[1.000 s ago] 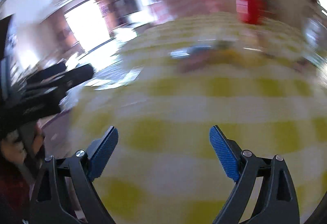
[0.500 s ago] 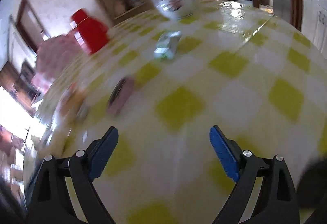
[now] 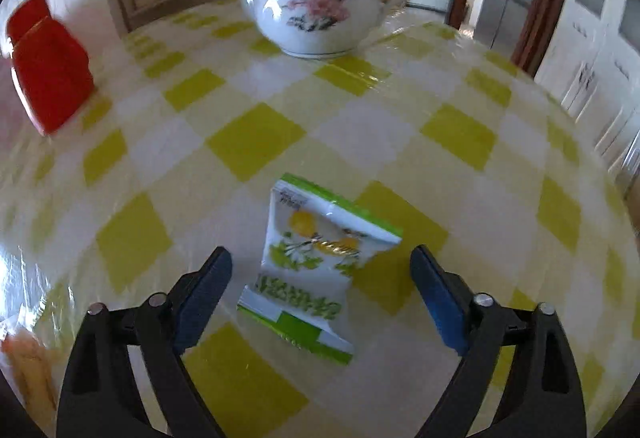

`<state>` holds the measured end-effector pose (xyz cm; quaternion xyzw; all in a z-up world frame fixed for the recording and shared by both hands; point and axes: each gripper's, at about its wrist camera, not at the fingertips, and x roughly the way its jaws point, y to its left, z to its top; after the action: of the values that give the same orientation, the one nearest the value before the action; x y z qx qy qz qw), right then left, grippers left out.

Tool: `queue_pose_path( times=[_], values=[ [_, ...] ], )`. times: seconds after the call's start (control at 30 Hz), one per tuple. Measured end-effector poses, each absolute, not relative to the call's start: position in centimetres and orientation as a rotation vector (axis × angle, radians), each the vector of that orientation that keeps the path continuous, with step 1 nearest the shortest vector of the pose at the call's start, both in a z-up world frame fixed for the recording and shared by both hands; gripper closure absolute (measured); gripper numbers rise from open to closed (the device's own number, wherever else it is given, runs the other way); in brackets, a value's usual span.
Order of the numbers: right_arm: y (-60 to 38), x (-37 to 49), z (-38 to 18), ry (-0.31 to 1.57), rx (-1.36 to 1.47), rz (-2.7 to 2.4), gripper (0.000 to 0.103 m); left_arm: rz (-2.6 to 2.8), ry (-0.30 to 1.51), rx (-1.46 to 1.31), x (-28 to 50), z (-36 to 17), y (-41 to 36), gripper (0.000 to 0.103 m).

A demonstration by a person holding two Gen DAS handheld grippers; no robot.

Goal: Organize snacks
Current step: 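Grasp the green-and-white lemon-print packet with the right gripper, then grasp the pink-wrapped dark chocolate bar with the left gripper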

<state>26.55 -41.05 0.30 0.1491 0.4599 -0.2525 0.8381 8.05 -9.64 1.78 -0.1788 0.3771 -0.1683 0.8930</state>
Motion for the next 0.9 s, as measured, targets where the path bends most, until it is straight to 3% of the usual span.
queue_pose_path(
  times=[0.03, 0.1, 0.53, 0.73, 0.9],
  values=[
    [-40.8, 25.8, 0.5, 0.958, 0.307, -0.529, 0.058, -0.351, 0.783, -0.371, 7.9, 1.8, -9.6, 0.002],
    [-40.7, 23.7, 0.8, 0.937, 0.318, -0.489, 0.067, -0.349, 0.784, -0.374, 7.9, 1.8, -9.5, 0.002],
    [-34.1, 3.1, 5.6, 0.748, 0.403, -0.054, 0.068, -0.366, 0.81, -0.367, 8.0, 1.5, -9.2, 0.002],
    [-34.9, 2.8, 3.6, 0.812, 0.42, -0.111, 0.068, -0.378, 0.835, -0.218, 8.6, 1.6, -12.2, 0.002],
    [-35.7, 2.7, 2.8, 0.827, 0.481, -0.109, 0.068, -0.405, 0.909, -0.062, 14.7, 1.5, -18.7, 0.002]
  ],
)
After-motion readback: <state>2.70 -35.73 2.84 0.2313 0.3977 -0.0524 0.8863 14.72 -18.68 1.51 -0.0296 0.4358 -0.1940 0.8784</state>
